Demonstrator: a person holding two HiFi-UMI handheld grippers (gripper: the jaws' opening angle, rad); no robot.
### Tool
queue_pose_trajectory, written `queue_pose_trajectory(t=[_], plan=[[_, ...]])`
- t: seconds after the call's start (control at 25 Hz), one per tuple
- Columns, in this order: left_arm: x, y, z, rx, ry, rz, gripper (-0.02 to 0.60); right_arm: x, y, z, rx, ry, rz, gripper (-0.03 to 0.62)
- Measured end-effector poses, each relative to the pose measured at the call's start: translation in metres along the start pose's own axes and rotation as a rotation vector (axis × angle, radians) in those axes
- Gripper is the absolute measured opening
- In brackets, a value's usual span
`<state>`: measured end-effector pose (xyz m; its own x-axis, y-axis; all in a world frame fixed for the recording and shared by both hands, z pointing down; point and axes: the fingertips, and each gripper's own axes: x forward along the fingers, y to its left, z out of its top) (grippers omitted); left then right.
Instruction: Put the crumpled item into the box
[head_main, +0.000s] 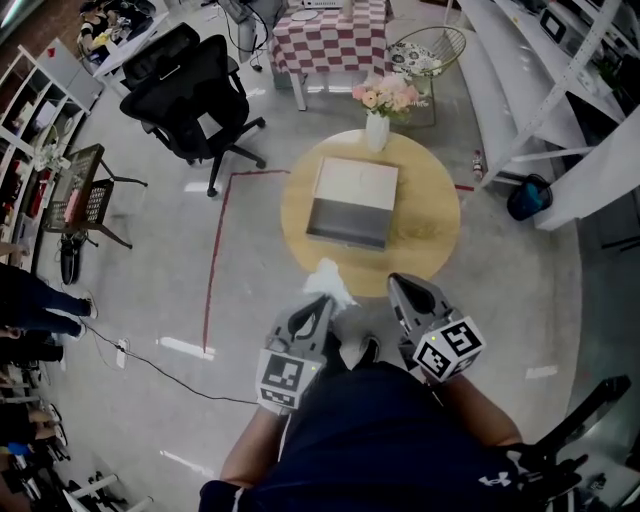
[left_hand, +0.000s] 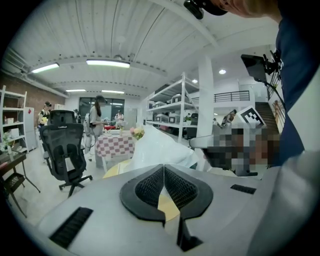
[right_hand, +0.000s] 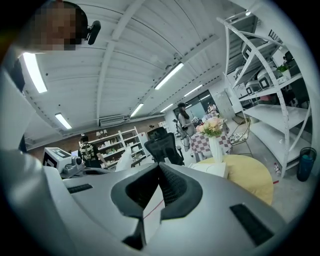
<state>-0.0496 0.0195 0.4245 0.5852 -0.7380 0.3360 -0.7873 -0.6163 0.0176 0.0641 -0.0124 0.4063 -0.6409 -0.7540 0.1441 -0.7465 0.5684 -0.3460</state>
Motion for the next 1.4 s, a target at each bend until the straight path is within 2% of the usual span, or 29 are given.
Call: queue_pose_trajectory(t=[0.2, 0.48, 0.84, 1.0, 1.16, 1.4], plan=[[0.033, 0.019, 0.005, 0.052, 0.011, -0.065, 0.018, 0.019, -0.02, 0.008, 0.0, -0.018, -0.058, 0.005], [0.068, 0.057, 0.018, 0.179, 0.019, -0.134, 0.018, 0.06, -0.034, 0.02, 0.029, -0.026, -0.126, 0.005], [0.108, 0.11, 0.011, 0.241, 0.057, -0.199, 0.018, 0.103, -0.05, 0.031, 0.024, -0.033, -0.203, 0.005], [0.127, 0.128, -0.018, 0.331, 0.149, -0.236, 0.018, 0.117, -0.056, 0.028, 0.038, -0.033, -0.247, 0.005], [0.145, 0.137, -0.043, 0.427, 0.236, -0.307, 0.018, 0.123, -0.061, 0.022, 0.059, -0.03, -0.302, 0.005], [0.166, 0.144, -0.071, 0.426, 0.326, -0.39, 0.018, 0.128, -0.063, 0.01, 0.102, -0.019, -0.347, 0.005]])
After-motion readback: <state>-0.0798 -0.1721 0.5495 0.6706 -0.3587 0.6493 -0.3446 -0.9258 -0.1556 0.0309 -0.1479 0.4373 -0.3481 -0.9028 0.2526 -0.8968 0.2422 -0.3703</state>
